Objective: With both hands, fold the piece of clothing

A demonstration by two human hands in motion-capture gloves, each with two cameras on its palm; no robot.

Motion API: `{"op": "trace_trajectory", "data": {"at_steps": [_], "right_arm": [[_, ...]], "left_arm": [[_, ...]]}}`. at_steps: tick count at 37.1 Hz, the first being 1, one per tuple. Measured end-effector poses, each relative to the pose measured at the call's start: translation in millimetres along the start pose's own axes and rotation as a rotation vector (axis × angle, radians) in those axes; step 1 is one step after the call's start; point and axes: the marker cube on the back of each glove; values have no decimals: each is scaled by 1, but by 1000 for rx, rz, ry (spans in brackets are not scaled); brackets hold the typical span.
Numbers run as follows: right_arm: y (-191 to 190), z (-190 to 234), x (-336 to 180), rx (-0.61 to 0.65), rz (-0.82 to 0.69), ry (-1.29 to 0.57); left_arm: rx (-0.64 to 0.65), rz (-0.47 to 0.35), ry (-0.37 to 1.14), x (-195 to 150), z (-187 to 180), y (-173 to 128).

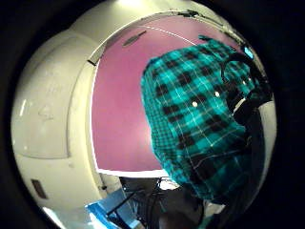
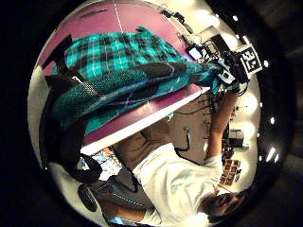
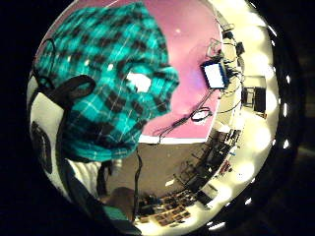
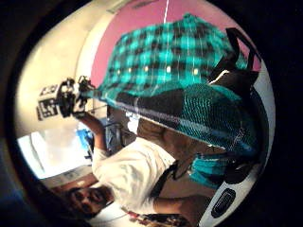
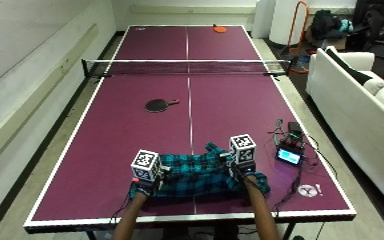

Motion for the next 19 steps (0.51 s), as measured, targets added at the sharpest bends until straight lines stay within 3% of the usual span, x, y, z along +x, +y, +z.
{"op": "trace_trajectory", "data": {"at_steps": [4,9,16,19], "right_arm": [[-73,-4,11,82,108,113],[-94,-42,-2,296,201,261],[-145,-12,3,335,252,366],[-148,10,-3,199,233,280]], "left_arm": [[60,-98,-119,-15,4,-59],[78,-195,-225,-7,-22,-81],[96,-217,-130,-18,19,-120],[33,-230,-88,-20,34,-122]]}}
